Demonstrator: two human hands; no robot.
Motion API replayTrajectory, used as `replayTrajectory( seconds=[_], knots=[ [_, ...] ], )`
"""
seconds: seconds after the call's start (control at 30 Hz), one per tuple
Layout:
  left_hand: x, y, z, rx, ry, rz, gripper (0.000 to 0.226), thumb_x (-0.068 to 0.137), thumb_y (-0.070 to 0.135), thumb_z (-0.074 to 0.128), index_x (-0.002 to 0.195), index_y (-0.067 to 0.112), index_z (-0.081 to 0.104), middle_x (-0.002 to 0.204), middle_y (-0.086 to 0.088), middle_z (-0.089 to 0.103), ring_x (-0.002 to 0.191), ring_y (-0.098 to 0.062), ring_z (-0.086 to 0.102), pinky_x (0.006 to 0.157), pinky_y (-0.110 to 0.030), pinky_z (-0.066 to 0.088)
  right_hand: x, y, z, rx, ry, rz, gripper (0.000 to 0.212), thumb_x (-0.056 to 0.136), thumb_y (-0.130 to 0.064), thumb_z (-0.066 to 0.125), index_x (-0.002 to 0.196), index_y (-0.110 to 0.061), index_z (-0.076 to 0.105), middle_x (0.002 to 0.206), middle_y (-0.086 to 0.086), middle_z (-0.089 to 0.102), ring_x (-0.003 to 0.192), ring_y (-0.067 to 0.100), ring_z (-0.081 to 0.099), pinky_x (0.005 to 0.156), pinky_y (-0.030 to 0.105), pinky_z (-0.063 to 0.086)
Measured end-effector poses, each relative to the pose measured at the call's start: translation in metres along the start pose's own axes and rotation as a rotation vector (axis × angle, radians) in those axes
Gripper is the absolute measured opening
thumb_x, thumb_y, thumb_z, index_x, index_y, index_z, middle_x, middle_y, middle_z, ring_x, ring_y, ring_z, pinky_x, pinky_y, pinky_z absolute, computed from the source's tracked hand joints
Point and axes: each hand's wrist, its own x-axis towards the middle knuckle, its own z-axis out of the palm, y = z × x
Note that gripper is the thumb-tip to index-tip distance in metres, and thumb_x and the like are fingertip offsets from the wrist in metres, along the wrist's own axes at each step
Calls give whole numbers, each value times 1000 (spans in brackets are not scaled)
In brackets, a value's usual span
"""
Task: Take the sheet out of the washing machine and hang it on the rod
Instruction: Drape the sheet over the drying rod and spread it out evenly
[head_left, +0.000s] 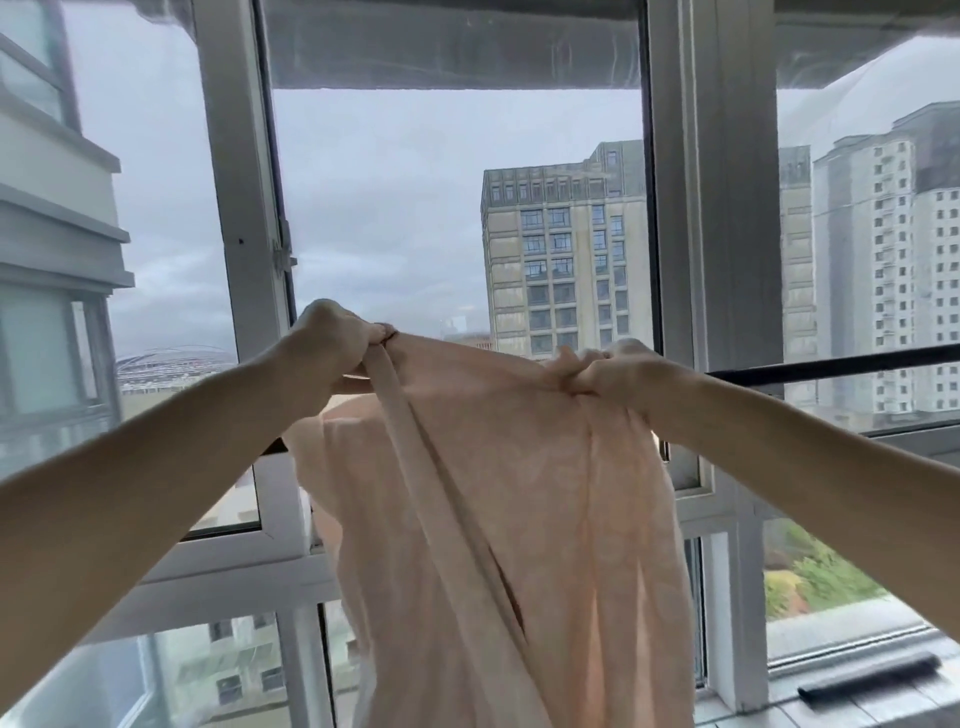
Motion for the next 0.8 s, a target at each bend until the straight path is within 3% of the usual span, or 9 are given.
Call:
replayTrajectory(
  seconds=[0.17,0.27,0.37,0.43,0.5,0.57,0.6,0.7,0.8],
  knots=[
    [-7,-12,-11,-44,-43,-32,17,96,5,50,88,2,64,69,-10,56,55,-23,55,42,-26,50,-13,9,10,-265,-66,60,29,85,-21,65,111,-8,60,103,12,65,94,26,64,83,41,56],
    [-9,-13,-20,16,-83,-36,18,92,11,61,96,-4,68,71,-10,58,57,-22,56,49,-28,53,-26,0,9,-642,-47,-46,31,90,-38,54,98,-10,63,92,9,65,86,23,64,71,34,54],
    [-12,-16,-21,195,-112,-18,22,81,19,76,89,0,69,75,-9,63,59,-17,59,47,-21,51,-40,-15,24,-1132,351,-237,46,93,-55,45,97,-9,53,93,5,57,91,25,56,76,35,45],
    [-14,-20,-19,297,-120,-7,19,77,18,80,84,5,68,80,-8,66,66,-15,61,48,-21,50,-43,-22,40,-1112,480,-478,39,91,-40,56,114,-9,49,110,8,55,106,28,52,85,40,47],
    [-13,-21,-19,297,-88,3,15,79,17,77,78,7,67,74,-4,67,66,-14,60,48,-21,49,-42,-28,55,-955,280,-657,41,90,-41,58,116,-10,52,113,7,53,107,25,51,88,39,49],
    [-11,-22,-22,254,-62,-3,14,84,15,73,74,7,68,63,-1,66,58,-13,60,45,-20,50,-40,-29,69,-888,67,-684,47,90,-49,55,117,-11,52,115,5,50,105,21,50,86,35,47],
    [-10,-22,-24,247,-53,-9,15,86,14,71,73,6,69,63,-3,66,56,-14,60,46,-21,51,-38,-28,73,-900,45,-699,49,90,-51,55,119,-11,52,117,5,48,108,20,49,88,36,47],
    [-11,-22,-33,165,-30,-38,17,91,8,63,75,2,66,62,-8,61,45,-17,59,43,-25,52,-29,-22,80,-870,108,-769,40,90,-45,58,118,-16,52,120,4,50,113,22,48,92,39,45],
    [-9,-27,-43,0,-15,-81,16,94,4,56,84,-6,63,70,-16,59,43,-24,60,39,-31,54,-21,-12,74,-807,160,-687,45,89,-52,57,118,-19,50,121,2,48,114,23,46,87,36,41]
  ],
)
